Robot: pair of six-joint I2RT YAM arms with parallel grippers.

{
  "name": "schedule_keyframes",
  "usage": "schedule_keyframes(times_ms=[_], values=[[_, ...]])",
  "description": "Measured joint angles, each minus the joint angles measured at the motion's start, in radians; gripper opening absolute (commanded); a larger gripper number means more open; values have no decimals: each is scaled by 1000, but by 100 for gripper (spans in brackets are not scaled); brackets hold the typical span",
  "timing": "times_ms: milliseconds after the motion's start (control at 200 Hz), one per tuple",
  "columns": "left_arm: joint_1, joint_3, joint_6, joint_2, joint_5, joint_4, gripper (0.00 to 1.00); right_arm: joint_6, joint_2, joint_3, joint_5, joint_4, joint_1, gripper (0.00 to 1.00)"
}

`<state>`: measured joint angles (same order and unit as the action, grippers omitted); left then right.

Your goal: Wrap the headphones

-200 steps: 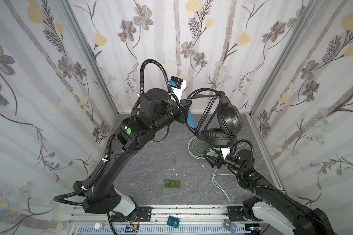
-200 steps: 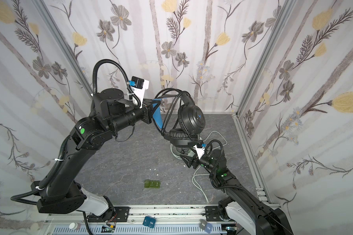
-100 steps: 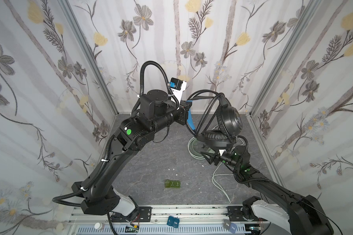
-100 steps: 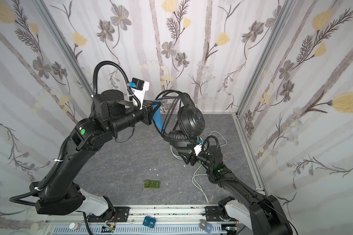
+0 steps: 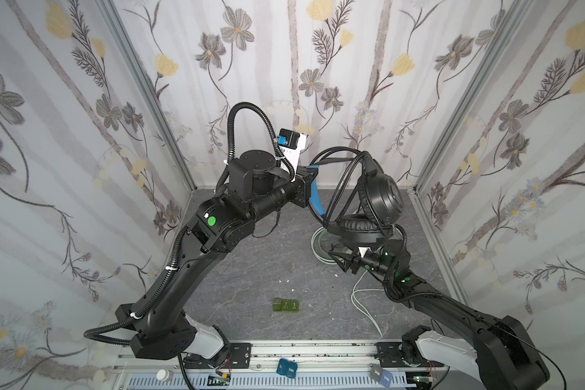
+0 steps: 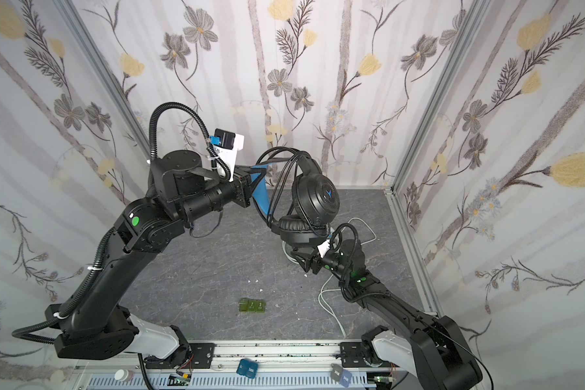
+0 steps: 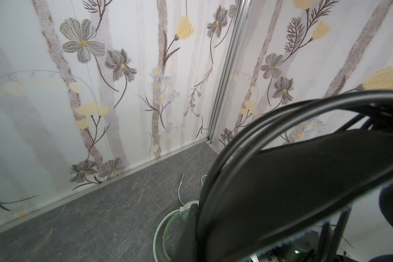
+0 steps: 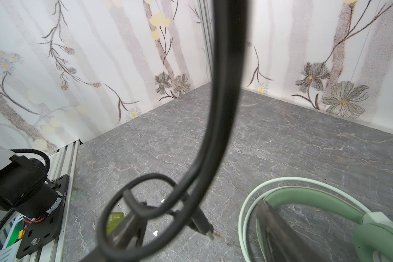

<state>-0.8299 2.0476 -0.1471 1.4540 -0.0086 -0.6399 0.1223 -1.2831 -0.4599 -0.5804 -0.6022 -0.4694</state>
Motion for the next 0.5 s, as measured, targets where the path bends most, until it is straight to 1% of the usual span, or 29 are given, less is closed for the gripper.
schedule_keyframes(times_ms=[505], values=[[0,-7,-26,5,17,22,0,12,-37,-30,-38,-34,-23,71]])
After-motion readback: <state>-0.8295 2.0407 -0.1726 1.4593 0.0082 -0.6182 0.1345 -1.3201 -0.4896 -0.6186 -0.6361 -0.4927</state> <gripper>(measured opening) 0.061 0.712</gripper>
